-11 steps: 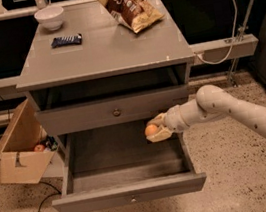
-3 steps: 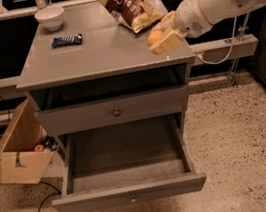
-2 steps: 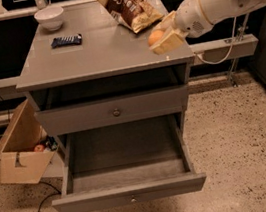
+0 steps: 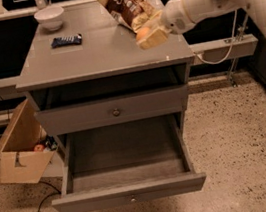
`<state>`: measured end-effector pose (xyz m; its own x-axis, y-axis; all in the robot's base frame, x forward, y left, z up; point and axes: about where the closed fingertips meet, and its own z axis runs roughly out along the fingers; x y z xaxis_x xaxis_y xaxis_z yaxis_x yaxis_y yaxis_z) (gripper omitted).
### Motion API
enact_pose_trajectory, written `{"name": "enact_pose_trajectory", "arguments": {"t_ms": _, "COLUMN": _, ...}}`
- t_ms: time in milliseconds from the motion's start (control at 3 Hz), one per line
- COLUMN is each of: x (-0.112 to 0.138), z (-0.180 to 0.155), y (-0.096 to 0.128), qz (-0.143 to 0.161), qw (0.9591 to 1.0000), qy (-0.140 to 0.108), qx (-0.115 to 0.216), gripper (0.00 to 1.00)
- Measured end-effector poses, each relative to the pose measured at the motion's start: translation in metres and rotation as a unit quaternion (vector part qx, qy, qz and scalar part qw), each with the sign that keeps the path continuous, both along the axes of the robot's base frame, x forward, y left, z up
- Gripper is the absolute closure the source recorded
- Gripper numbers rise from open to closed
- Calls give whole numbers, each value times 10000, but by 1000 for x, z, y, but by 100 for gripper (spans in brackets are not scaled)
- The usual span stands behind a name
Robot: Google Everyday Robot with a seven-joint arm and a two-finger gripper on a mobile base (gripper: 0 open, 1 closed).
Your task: Pick orange from middle drawer and place on counter
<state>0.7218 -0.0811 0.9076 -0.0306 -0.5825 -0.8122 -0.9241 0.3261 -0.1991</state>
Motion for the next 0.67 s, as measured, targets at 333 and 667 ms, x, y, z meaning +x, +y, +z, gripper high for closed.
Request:
{"name": "enact_pose_trajectory", "arguments": {"t_ms": 333, "x": 34, "z": -10, "y": 8, "qz": -431, "qw": 9987, "qy": 259, "qx": 99, "gripper": 100}}
{"name": "enact_pose_trajectory", "arguments": {"t_ms": 667, "x": 66, "z": -21, "y": 12, "qz": -856, "qw": 9945, "qy": 547, "qx": 245, "gripper": 100}}
